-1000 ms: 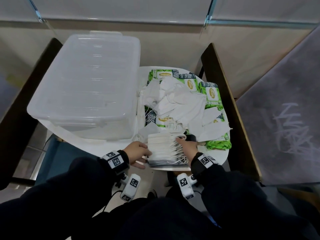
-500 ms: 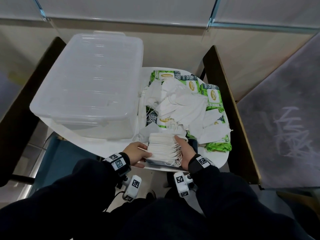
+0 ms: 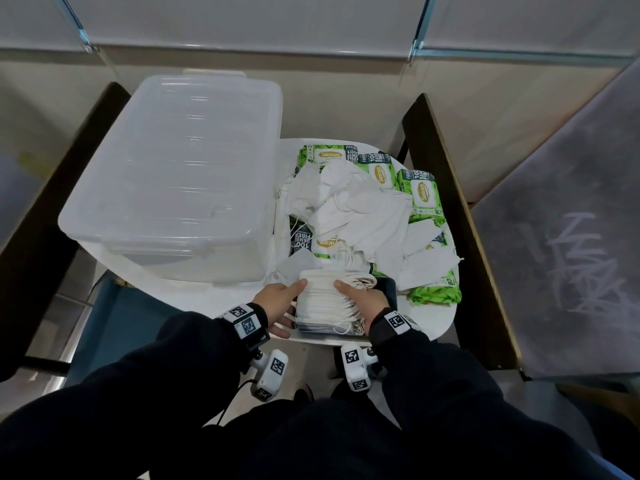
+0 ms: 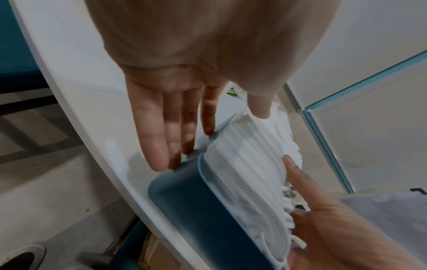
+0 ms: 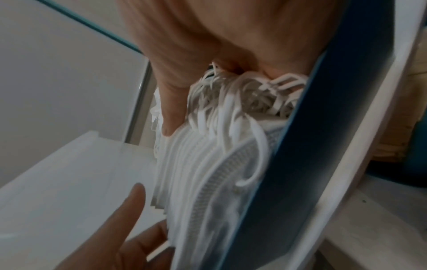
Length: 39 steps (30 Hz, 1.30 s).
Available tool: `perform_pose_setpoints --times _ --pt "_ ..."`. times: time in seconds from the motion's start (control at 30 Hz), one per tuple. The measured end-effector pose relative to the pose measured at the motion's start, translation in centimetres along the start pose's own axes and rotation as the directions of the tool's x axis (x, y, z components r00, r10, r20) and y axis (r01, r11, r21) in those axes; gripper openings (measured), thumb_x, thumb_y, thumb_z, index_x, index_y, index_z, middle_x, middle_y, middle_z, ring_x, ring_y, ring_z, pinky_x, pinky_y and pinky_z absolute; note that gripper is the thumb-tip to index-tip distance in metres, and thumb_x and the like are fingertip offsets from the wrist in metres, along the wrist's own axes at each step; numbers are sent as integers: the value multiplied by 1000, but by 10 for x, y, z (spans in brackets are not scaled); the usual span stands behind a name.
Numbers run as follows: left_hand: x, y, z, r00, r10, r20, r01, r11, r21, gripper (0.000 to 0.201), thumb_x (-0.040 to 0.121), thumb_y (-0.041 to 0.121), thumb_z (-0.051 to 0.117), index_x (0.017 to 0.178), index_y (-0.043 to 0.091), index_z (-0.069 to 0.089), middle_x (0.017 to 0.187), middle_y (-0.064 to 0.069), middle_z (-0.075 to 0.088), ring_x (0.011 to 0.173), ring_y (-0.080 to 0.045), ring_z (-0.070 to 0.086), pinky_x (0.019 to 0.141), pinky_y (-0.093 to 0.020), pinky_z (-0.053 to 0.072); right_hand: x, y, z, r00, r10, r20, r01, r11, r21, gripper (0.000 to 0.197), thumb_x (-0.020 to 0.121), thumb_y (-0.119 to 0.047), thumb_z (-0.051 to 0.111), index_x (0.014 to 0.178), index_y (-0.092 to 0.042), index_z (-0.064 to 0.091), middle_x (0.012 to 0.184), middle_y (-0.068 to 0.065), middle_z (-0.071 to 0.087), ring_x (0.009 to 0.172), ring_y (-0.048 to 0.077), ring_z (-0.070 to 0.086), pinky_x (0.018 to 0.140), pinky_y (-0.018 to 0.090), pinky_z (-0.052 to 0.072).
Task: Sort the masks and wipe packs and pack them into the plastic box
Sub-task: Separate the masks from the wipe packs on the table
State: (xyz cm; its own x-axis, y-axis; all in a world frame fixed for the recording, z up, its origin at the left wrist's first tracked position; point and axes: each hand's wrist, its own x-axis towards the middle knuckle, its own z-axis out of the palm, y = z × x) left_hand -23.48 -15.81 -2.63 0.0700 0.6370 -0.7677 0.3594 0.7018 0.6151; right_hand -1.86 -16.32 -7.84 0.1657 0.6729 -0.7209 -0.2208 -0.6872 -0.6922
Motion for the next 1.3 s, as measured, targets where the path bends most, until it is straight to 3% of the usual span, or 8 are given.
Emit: perform_pose_setpoints --times 0.13,0.3,0.47,0.67,0.8,0.9,1.0,1.3 --pt "5 2 0 1000 14 -16 -13 999 37 55 94 58 63 112 7 63 98 -18 72 69 -31 72 68 -51 64 1 2 1 996 -91 -5 90 992 -85 106 17 -58 102 107 -10 77 100 2 81 97 22 77 96 45 59" --pt "8 0 -1 999 49 -16 -48 996 70 50 94 59 63 110 11 62 99 -15 73 70 -29 74 65 -48 64 -11 -4 5 997 -77 9 78 996 -35 70 50 -39 102 108 -11 75 103 2 80 98 21 76 97 43 59" --pt "14 3 0 996 69 -49 -63 991 118 44 97 53 60 115 13 61 102 -11 72 69 -27 73 69 -47 64 -1 -2 -1 999 -37 20 37 999 -11 97 34 -49 105 115 -8 73 108 7 79 100 25 76 99 48 58" --pt "22 25 15 982 153 -109 -134 977 164 46 97 56 54 132 26 54 120 -2 63 97 -28 67 62 -38 62 -20 -29 -5 996 89 -24 -86 991 104 41 80 -39 86 100 -4 75 97 13 80 98 33 75 98 46 57" --pt "29 48 17 946 271 -181 -215 936 280 46 94 29 63 138 20 53 132 -4 57 113 -26 61 81 -37 58 -35 -50 -9 993 112 36 -111 994 -16 30 95 -19 73 114 3 71 108 18 75 100 33 71 94 40 58" --pt "30 77 21 867 457 -199 -372 859 351 36 91 21 66 126 23 63 128 -1 60 112 -20 60 96 -33 48 -53 -90 -31 991 103 87 -93 990 -106 16 100 -18 66 110 -6 67 94 10 69 85 24 67 66 26 56" --pt "36 115 35 798 586 -142 -483 762 431 28 92 26 69 120 25 64 123 1 59 105 -16 58 89 -30 45 -53 -129 -60 988 83 130 -58 982 -182 23 100 -31 64 116 -15 61 120 9 63 116 33 64 98 39 46" --pt "95 186 107 809 557 186 -442 370 817 94 76 60 78 154 37 30 162 -7 22 144 -33 31 112 -48 40 47 -181 -108 990 60 -125 -39 986 164 18 104 -17 54 117 -7 61 118 10 61 97 29 62 83 43 48"
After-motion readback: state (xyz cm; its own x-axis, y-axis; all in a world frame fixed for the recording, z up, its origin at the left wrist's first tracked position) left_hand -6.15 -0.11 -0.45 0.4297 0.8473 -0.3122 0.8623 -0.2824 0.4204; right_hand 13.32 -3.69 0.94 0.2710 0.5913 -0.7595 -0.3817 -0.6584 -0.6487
